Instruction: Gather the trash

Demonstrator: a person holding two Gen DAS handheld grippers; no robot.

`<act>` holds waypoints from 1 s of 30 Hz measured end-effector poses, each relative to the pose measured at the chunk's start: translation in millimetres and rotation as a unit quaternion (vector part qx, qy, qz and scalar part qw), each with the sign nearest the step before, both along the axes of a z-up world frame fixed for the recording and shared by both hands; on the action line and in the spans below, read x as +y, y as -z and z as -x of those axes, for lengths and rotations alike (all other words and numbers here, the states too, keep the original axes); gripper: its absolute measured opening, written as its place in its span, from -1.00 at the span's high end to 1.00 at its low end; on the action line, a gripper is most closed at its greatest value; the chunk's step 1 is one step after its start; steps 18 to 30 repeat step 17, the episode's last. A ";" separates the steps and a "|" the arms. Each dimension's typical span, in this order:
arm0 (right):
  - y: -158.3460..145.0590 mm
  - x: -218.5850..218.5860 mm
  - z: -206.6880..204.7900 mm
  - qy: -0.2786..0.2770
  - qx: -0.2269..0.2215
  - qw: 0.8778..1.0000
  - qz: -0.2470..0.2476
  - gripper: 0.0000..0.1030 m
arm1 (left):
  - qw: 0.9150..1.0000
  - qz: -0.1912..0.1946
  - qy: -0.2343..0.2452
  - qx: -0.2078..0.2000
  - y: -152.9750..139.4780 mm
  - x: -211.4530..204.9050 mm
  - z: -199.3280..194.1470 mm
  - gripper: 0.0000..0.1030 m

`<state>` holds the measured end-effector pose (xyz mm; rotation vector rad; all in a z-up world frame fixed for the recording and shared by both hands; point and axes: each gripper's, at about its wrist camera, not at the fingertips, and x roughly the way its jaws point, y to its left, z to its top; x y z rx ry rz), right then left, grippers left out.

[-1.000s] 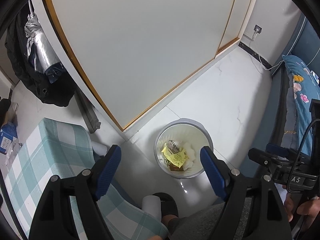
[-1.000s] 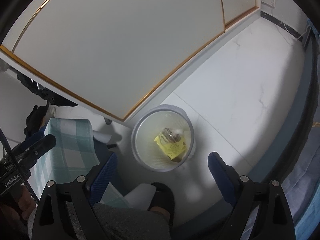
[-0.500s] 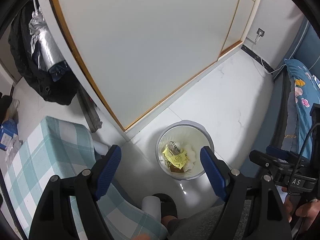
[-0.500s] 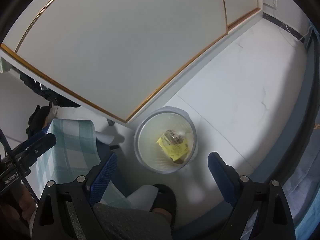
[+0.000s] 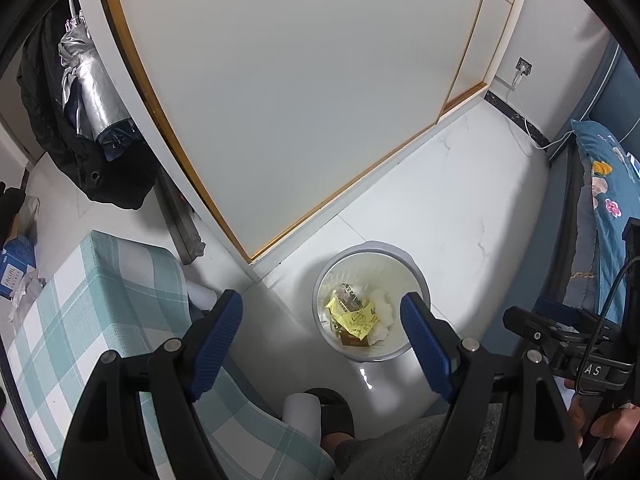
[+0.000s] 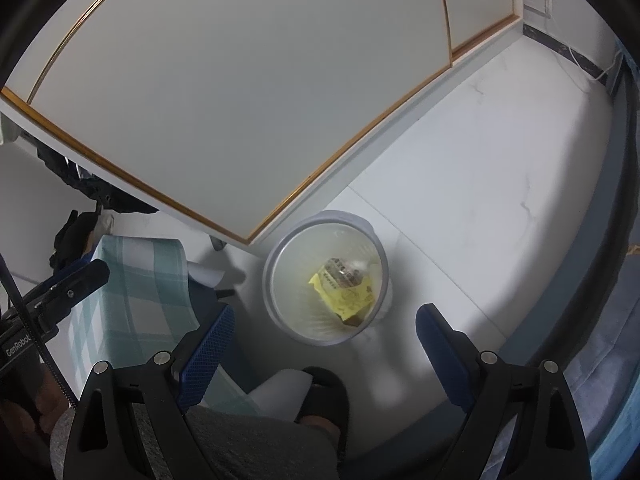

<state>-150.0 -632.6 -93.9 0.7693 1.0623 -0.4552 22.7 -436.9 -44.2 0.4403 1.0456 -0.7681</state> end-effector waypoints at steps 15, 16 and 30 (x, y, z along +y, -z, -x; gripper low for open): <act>-1.1 1.8 3.2 -0.001 -0.001 1.000 0.003 -0.79 | 1.000 0.029 0.004 -0.002 -1.6 3.2 -0.3 -0.52; -1.7 2.6 2.9 -0.002 0.000 1.000 0.005 -0.79 | 1.000 0.030 0.002 -0.003 -1.5 3.6 -1.0 -0.52; -2.9 3.4 2.7 -0.004 0.001 1.000 0.008 -0.79 | 0.999 0.032 0.000 -0.005 -1.8 4.8 -1.5 -0.52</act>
